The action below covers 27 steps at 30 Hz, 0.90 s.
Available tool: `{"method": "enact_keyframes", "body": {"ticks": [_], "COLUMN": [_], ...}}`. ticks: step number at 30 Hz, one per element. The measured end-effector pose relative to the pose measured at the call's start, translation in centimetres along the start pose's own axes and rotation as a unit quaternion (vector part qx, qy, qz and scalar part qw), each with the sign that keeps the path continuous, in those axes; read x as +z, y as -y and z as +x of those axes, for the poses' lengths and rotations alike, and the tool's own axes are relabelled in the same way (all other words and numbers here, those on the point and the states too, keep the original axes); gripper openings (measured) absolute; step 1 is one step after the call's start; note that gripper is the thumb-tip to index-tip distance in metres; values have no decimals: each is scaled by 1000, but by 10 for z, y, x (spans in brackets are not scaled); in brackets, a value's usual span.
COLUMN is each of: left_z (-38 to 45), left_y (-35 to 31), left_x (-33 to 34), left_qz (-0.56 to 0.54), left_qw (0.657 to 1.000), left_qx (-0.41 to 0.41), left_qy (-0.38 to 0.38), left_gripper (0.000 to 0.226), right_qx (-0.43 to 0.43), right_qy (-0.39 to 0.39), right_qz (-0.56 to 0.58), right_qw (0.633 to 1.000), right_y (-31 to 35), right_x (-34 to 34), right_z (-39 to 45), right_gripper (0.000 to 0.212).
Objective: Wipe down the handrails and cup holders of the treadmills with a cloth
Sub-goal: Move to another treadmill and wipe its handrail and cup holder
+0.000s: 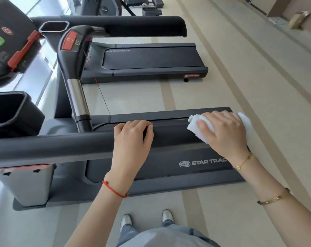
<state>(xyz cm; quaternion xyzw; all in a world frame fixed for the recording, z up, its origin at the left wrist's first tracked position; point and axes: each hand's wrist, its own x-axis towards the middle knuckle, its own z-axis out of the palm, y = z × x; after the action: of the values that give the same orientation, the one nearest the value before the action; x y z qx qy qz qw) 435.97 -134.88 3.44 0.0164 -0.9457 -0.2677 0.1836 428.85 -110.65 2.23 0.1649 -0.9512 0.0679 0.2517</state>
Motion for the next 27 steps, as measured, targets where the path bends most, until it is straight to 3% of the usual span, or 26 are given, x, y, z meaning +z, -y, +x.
{"method": "enact_keyframes", "body": {"ticks": [4,10,17,27], "left_z": [0,-2,-3,-9], "left_y": [-15,-13,-5,41], "left_x": [12,14,10,-20], "left_qz": [14,51,61,78], "left_qw": [1000,998,996,995], "left_qx": [-9,-27,-43,-44], "left_qy": [-8,-32,-38,-53], "left_gripper": [18,17,18,18], "right_qx": [-23,-158,-183,-196], "right_qy": [57,25,31,42], "right_qz": [-7,62,52,51], "right_qw": [998,985,981,978], "right_y": [-5,31,37,102], "right_x": [-1,9,16,18], "right_z": [9,0,6,14], "right_gripper": [47,40,46,47]}}
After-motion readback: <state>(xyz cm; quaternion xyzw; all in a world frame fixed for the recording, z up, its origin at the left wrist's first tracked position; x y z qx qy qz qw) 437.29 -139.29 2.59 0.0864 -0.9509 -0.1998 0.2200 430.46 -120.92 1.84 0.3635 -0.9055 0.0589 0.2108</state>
